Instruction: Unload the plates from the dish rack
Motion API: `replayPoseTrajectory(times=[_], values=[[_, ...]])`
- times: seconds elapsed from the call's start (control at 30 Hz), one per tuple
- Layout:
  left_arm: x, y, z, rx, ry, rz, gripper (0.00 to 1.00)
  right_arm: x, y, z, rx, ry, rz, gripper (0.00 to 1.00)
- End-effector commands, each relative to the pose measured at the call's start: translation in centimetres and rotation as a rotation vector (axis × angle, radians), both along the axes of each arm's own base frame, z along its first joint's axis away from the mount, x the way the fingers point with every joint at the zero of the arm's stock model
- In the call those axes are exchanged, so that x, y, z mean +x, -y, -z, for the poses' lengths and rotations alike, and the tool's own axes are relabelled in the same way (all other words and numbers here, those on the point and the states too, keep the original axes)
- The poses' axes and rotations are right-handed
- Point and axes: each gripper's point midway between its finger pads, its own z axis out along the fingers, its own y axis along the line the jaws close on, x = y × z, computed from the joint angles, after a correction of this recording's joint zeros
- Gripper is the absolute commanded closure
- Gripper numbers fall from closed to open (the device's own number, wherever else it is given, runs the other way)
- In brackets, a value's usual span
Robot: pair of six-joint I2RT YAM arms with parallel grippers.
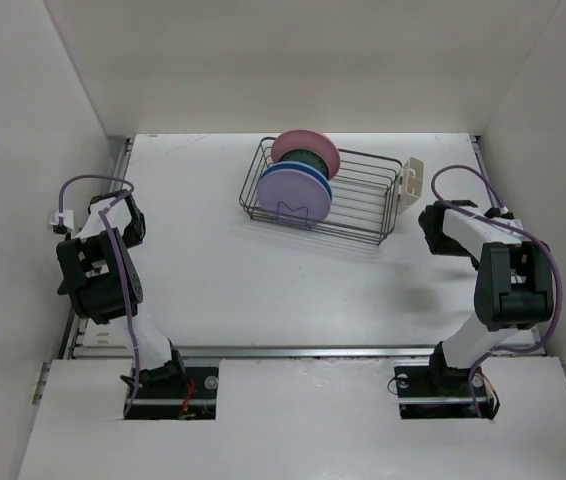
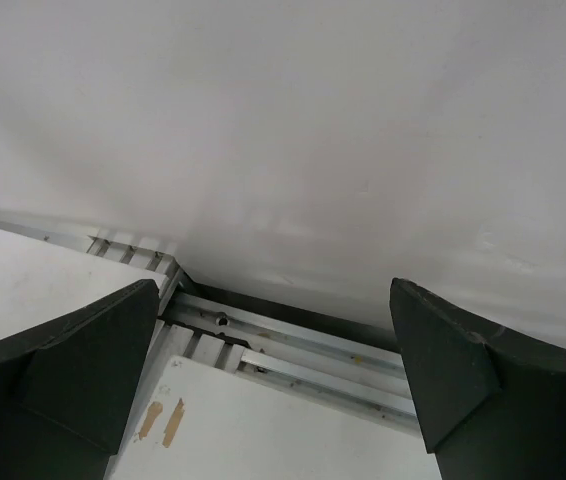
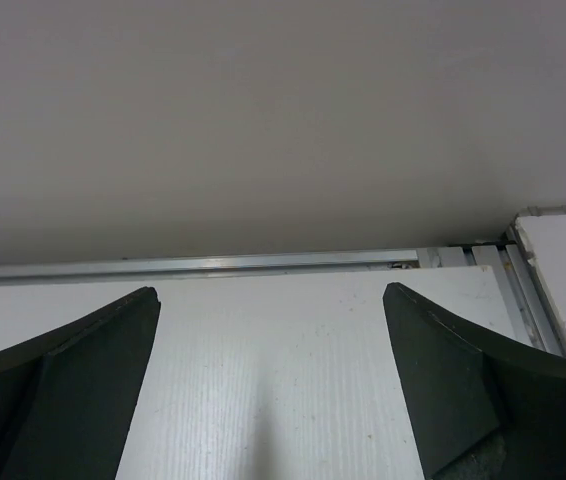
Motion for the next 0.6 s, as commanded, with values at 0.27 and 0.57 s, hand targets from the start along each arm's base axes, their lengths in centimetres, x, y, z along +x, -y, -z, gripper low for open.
replayPoseTrajectory(times=[0.27,0.57], values=[[2.5,-1.0,-8.7,-0.149,-0.608,0.078,0.0,3.9,-1.0,-9.6,-0.176,-0.048,-0.107,0.01],[17.2,16.8,-15.1,-0.816,-0.184,1.798,0.0,9.5,-14.5,-21.8,-0.158,0.055,-0.473,0.01]])
